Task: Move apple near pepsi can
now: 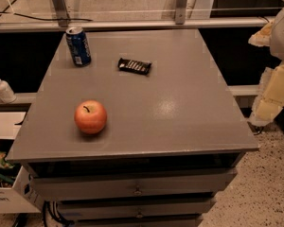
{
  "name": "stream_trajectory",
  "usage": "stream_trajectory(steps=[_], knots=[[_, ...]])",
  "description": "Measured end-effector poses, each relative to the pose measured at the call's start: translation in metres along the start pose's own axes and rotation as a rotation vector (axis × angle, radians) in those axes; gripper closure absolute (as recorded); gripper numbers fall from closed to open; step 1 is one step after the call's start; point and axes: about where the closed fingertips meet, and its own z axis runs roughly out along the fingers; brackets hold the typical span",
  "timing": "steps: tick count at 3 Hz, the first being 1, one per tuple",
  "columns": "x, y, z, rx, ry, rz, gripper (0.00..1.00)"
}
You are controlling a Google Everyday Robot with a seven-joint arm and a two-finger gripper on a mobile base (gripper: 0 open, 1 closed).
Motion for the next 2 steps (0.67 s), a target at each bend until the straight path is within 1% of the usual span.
stream_trajectory(steps=[1,2], knots=[[-0.015,0.004,0.008,-0.021,-0.069,-0.009,0.00],[-0.042,0.016,0.027,-0.071,-0.176,-0.027,0.00]])
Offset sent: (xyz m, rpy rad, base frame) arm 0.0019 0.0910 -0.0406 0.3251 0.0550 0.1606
